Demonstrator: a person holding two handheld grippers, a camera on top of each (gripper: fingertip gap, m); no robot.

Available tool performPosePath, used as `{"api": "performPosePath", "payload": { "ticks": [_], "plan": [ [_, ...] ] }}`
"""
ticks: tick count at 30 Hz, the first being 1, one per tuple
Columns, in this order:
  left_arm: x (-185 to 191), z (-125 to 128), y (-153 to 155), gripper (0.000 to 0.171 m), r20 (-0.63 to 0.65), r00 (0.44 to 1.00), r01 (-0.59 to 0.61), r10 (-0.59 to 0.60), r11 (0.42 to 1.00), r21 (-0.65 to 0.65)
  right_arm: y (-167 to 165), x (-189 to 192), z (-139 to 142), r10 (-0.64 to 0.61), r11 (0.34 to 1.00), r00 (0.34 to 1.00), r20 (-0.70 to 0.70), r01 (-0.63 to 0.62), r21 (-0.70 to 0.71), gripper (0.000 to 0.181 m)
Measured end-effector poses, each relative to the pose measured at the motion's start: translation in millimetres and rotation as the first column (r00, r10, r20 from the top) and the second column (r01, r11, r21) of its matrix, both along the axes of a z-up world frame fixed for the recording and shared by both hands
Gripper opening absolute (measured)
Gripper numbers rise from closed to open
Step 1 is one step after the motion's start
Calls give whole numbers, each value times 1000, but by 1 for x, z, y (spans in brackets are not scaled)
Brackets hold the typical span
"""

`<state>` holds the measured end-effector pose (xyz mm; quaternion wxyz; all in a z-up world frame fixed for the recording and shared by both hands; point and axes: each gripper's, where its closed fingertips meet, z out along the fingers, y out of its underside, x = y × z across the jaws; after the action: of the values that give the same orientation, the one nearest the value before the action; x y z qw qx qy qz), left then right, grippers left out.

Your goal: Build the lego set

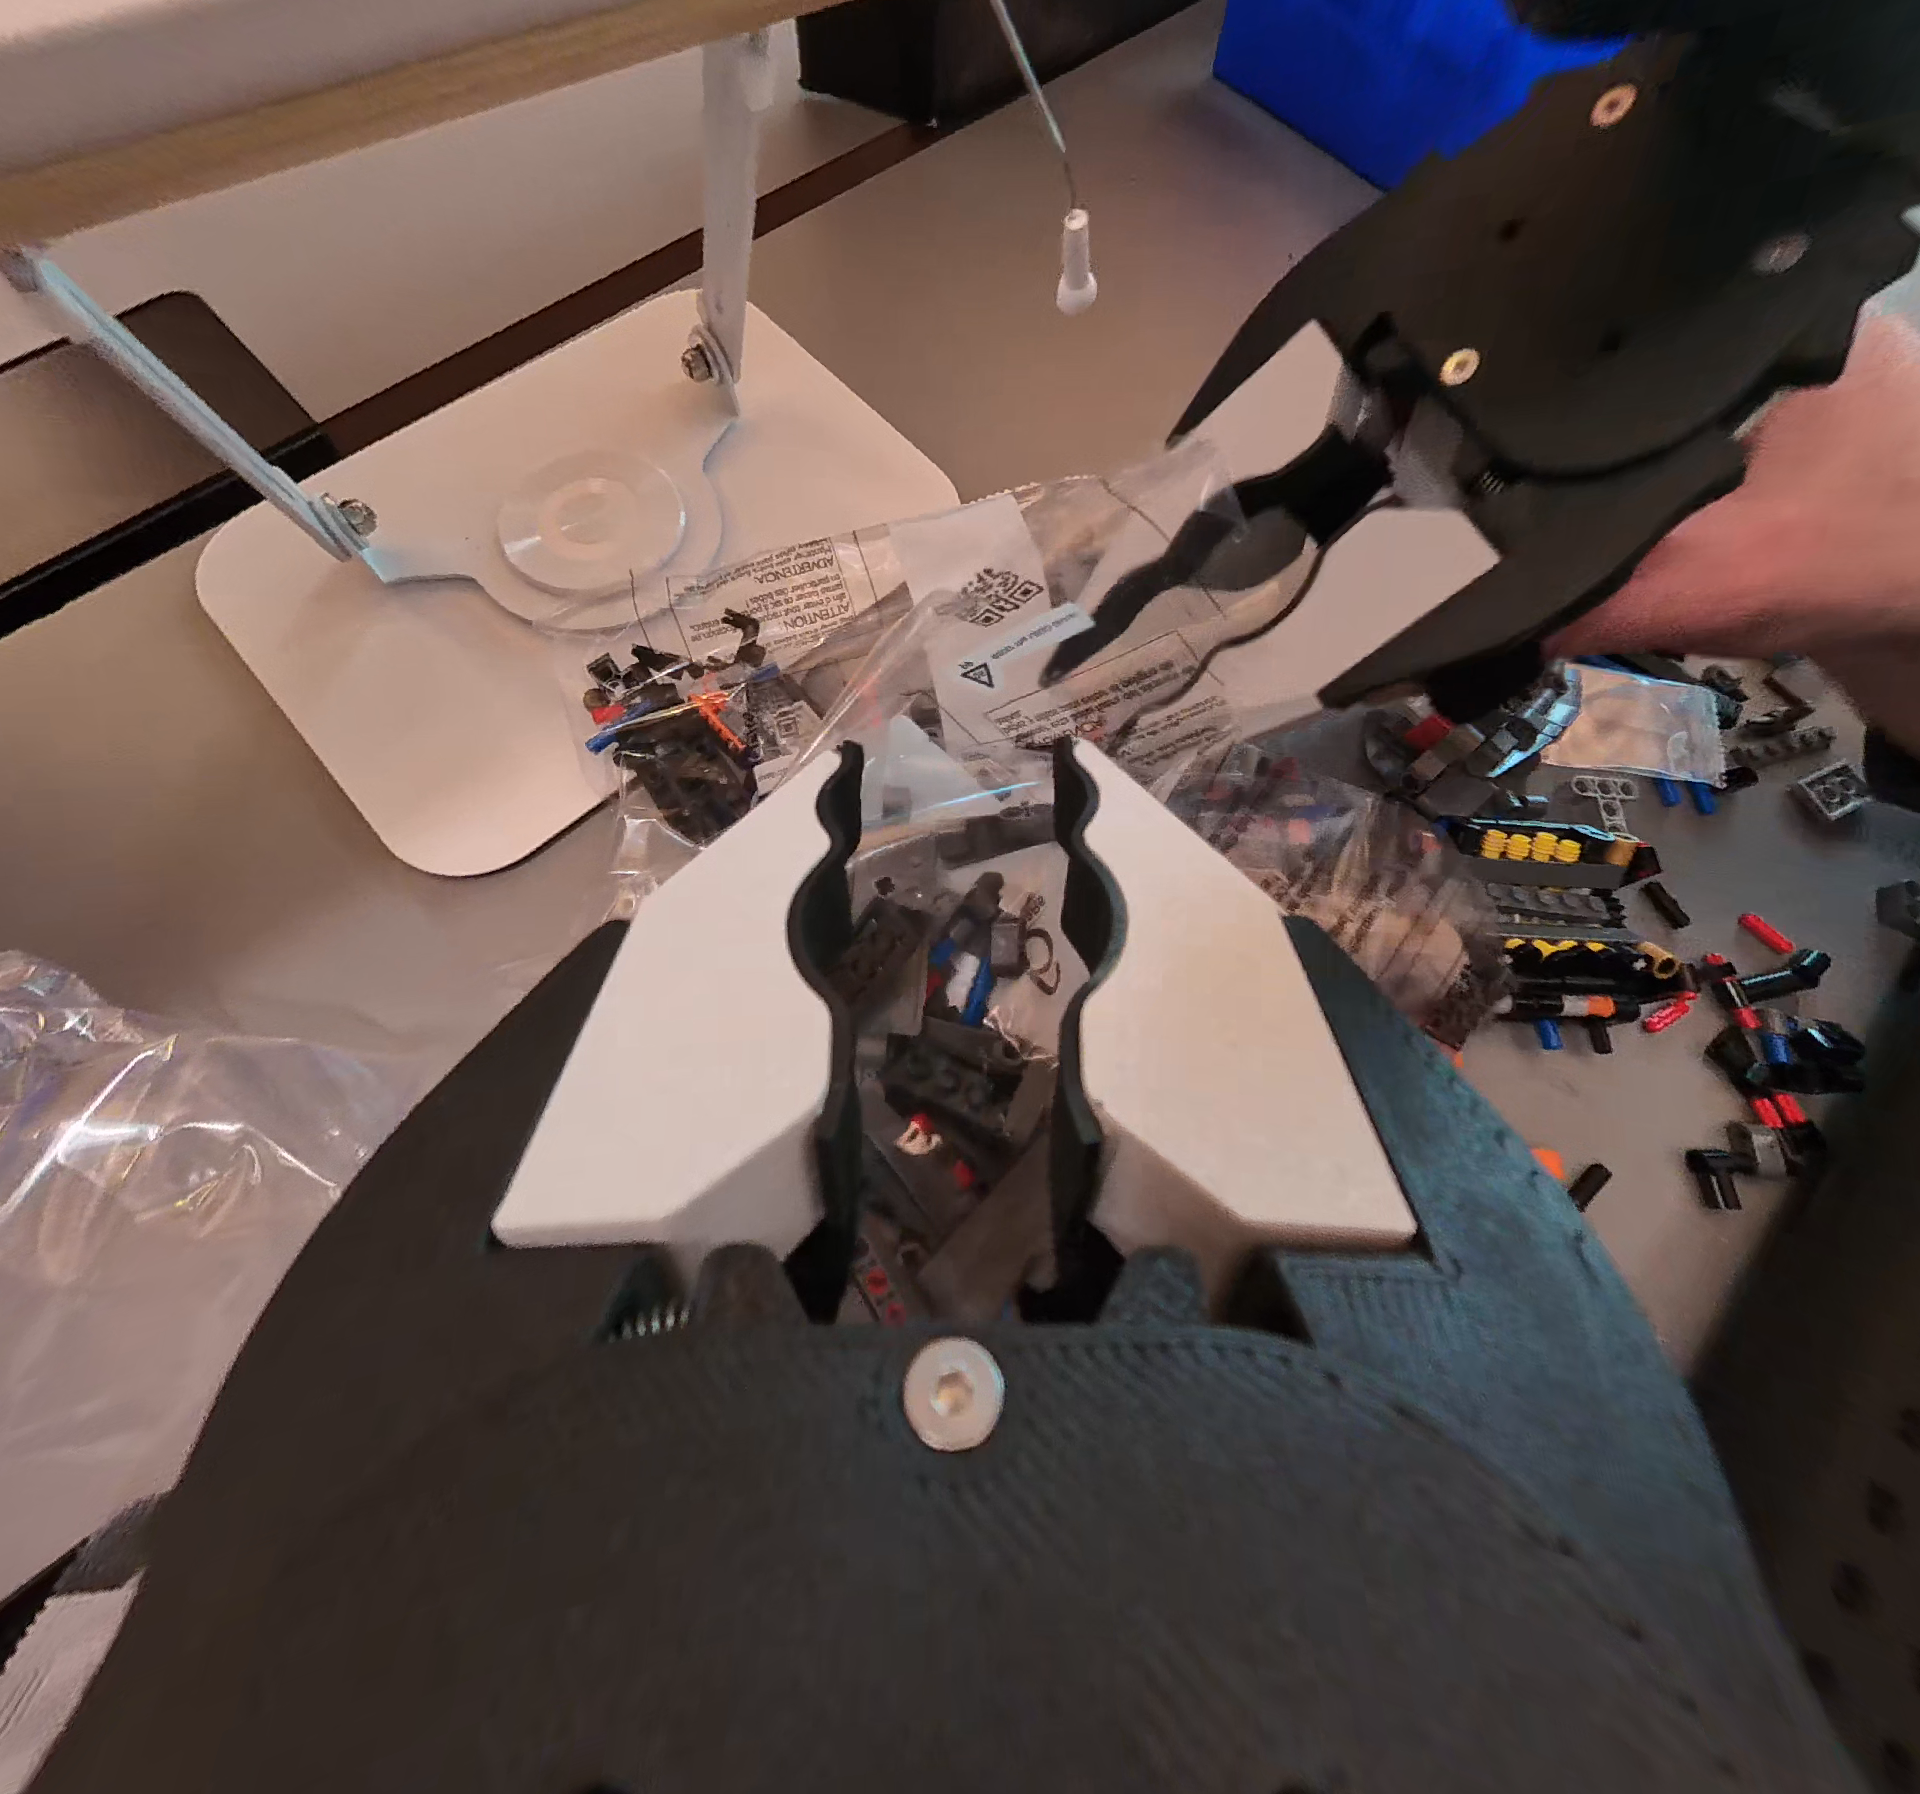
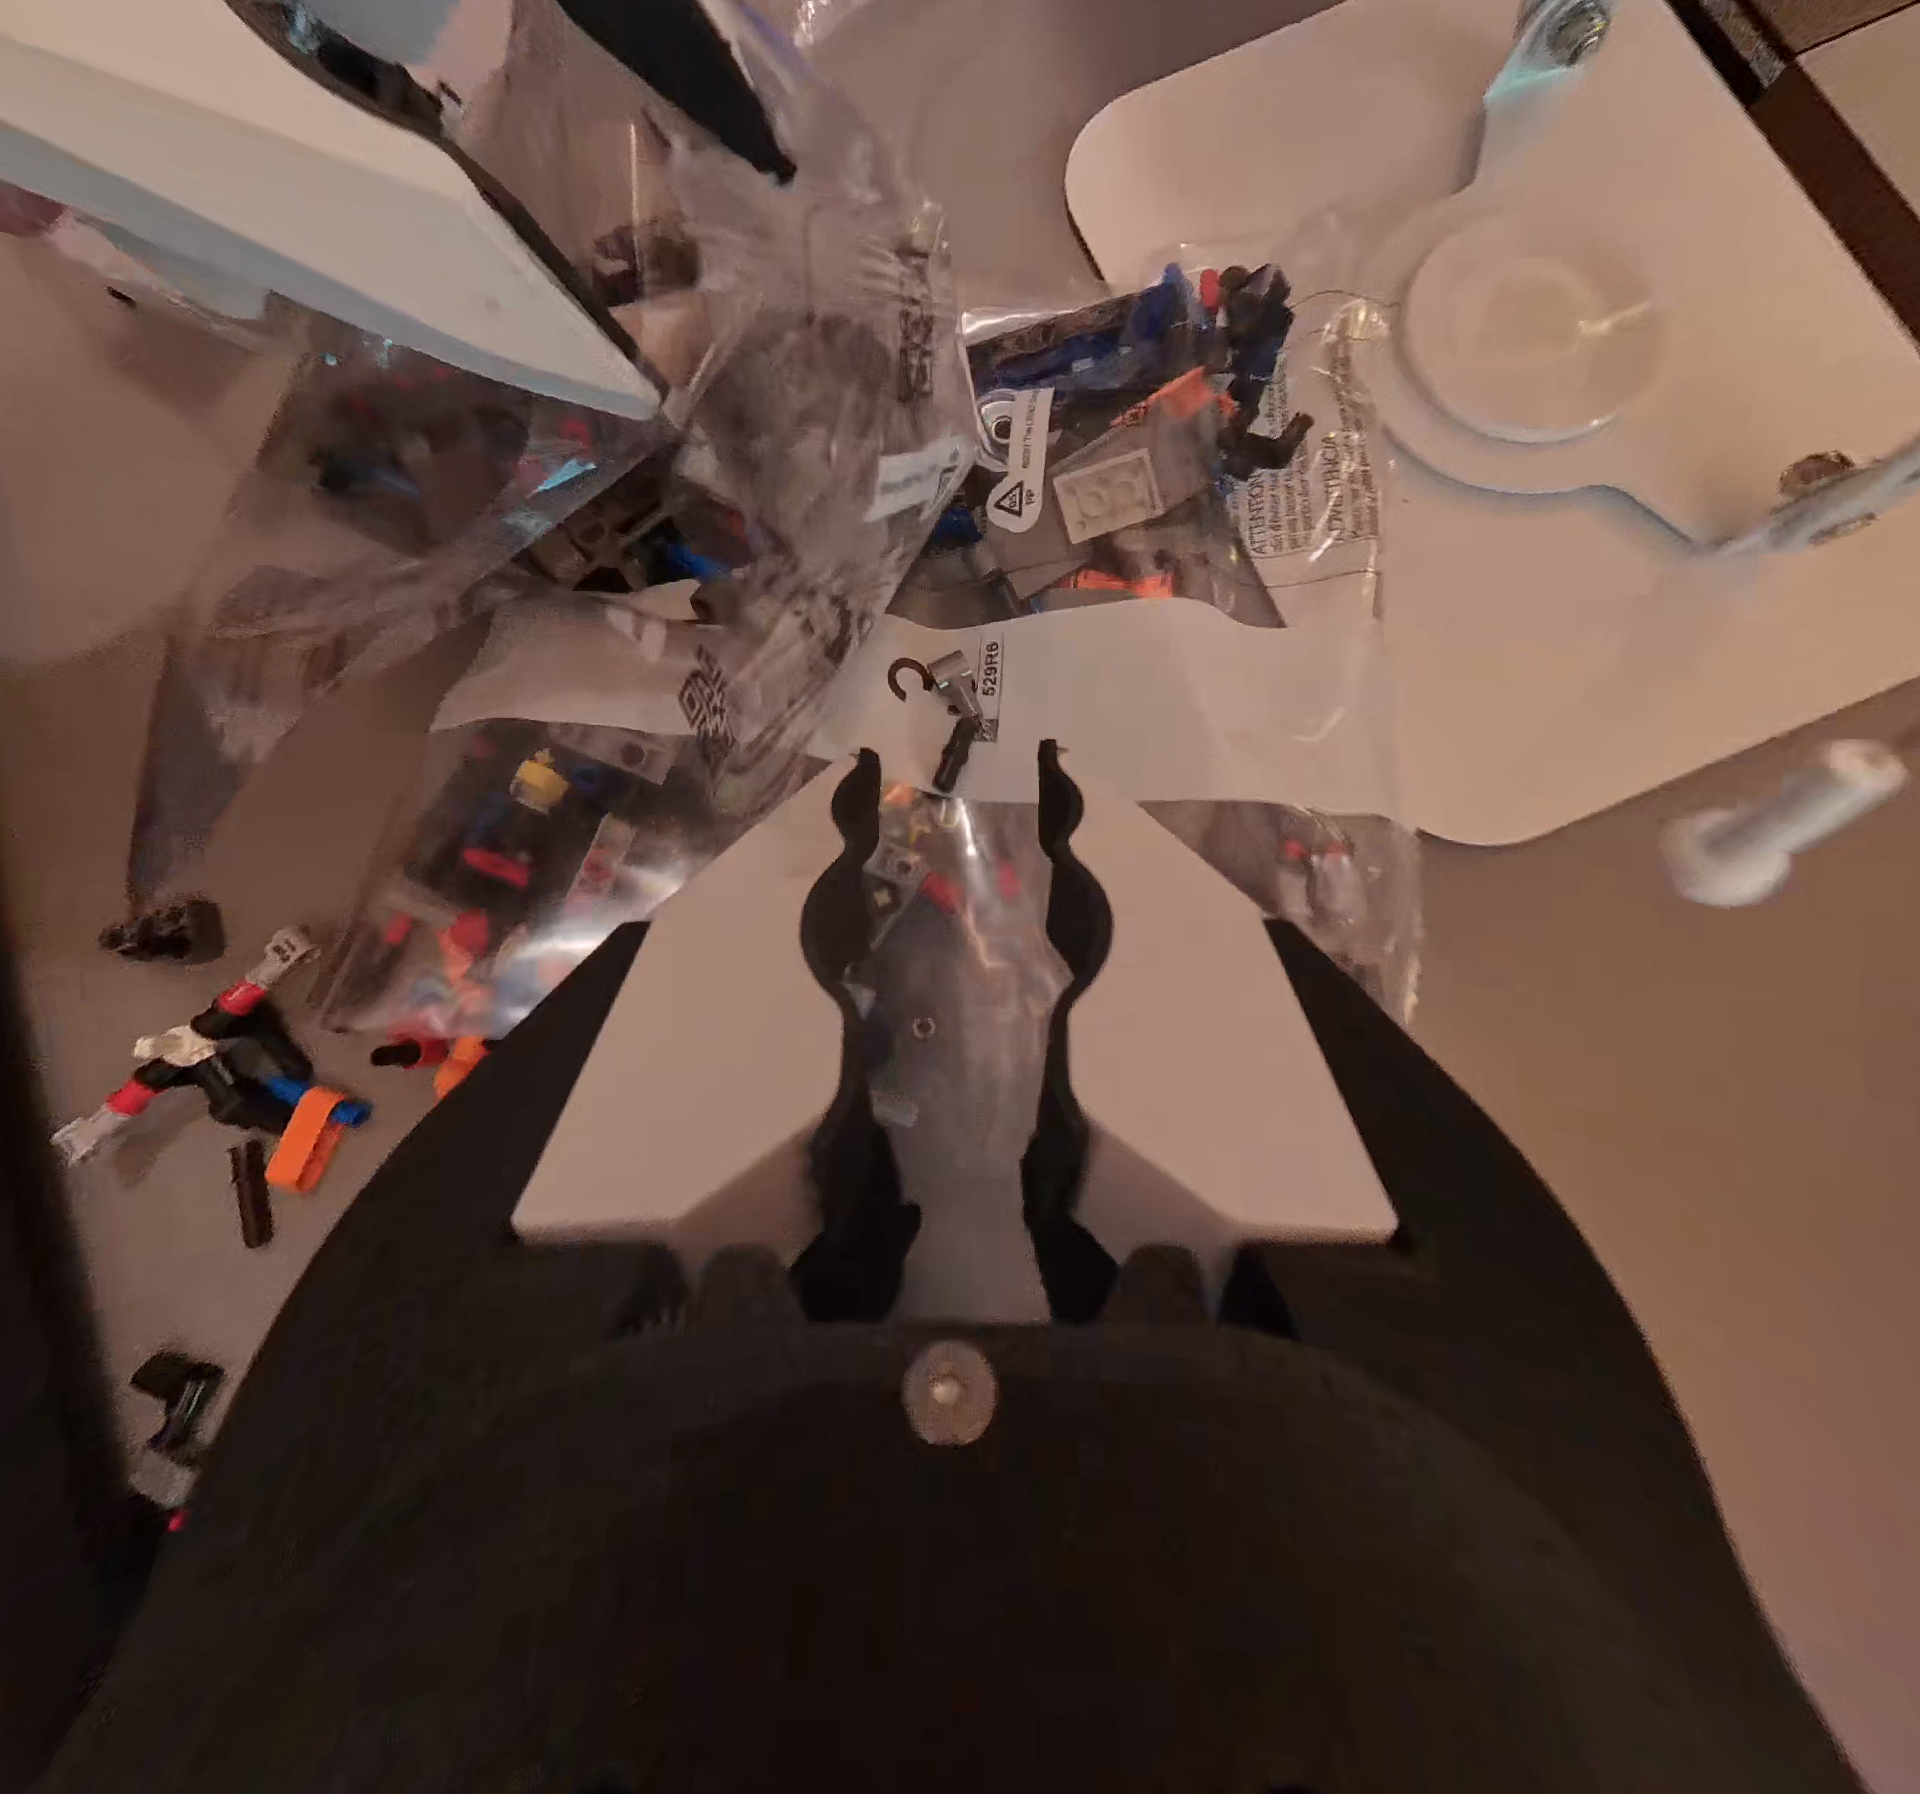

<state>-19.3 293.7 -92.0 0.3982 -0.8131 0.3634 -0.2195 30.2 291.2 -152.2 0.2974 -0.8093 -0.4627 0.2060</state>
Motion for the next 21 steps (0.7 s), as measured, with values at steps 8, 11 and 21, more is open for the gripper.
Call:
{"api": "performPosePath", "payload": {
  "ticks": [8, 11, 21],
  "plan": [
    [-2, -1, 1, 34, 14, 1000, -7, 8, 1000, -14, 6, -10, -20, -19, 996, 1000, 6, 19, -85, 12],
    [-3, -2, 2, 34, 18, 1000, -10, 11, 1000, -15, 5, -6, -21, -8, 996, 1000, 26, 11, -93, 0],
    [-5, 0, 2, 33, 22, 1000, -15, 15, 1000, -12, 4, 9, 80, -18, 993, 971, -238, 45, 106, 1]
  ]
}}
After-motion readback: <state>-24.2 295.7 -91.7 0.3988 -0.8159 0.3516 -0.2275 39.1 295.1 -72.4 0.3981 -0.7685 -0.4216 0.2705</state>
